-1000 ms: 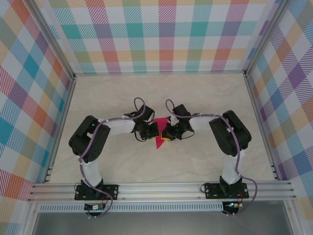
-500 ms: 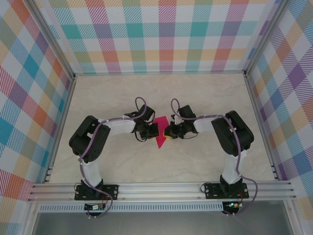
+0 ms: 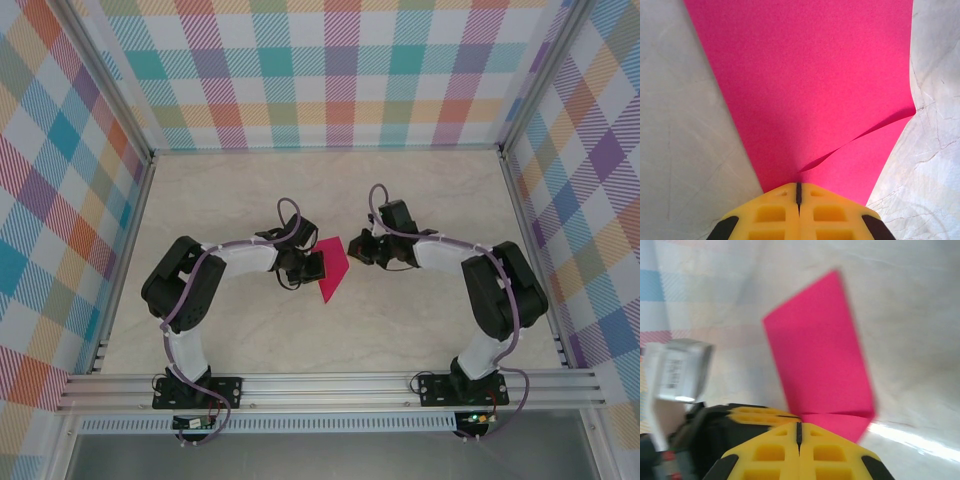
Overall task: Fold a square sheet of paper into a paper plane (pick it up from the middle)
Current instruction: Third fold the triangle at the center of the table.
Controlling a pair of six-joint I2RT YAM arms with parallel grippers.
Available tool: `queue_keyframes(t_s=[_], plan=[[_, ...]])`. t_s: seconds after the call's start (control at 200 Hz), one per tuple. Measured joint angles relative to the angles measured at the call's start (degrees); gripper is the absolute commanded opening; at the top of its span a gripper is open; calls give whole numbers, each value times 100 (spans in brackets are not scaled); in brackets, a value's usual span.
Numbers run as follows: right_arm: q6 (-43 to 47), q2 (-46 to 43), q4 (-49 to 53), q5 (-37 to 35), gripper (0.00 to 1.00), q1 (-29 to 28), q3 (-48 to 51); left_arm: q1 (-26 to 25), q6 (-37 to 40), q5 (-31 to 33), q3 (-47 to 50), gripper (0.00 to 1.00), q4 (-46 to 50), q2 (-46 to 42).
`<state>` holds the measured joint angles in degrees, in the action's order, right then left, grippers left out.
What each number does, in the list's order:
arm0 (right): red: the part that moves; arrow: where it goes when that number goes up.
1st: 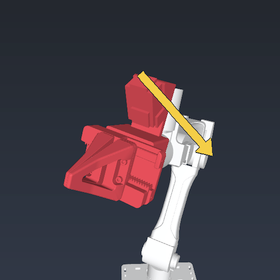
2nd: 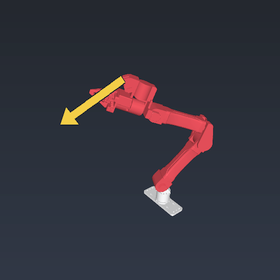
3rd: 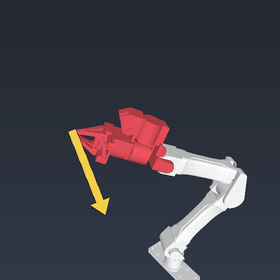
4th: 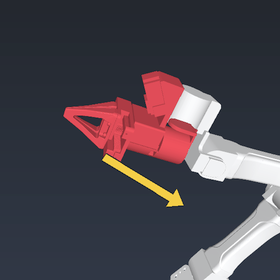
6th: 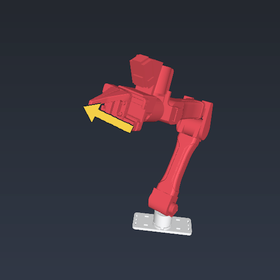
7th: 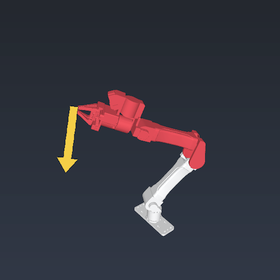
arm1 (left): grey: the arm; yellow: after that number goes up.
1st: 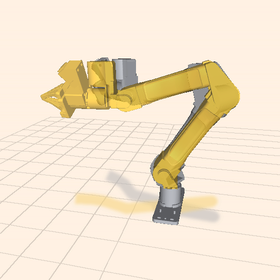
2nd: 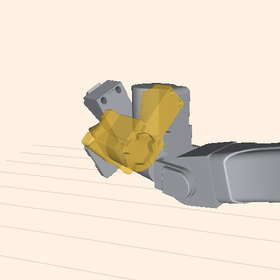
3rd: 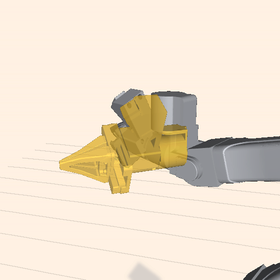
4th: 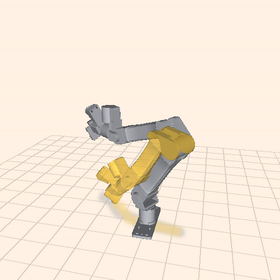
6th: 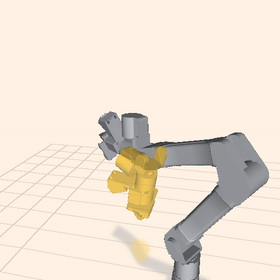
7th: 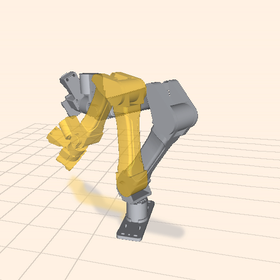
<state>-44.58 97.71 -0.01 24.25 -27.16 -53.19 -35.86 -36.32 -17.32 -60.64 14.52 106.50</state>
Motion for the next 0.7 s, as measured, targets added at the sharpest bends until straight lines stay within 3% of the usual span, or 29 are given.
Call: queue_keyframes(t_s=[0.34,0.7], plan=[[46,970,291,208,0,-291,-208,-2,-2,7,0,0,2,0],[-326,935,439,-9,0,114,-240,-7,-4,37,13,0,-4,-11]])
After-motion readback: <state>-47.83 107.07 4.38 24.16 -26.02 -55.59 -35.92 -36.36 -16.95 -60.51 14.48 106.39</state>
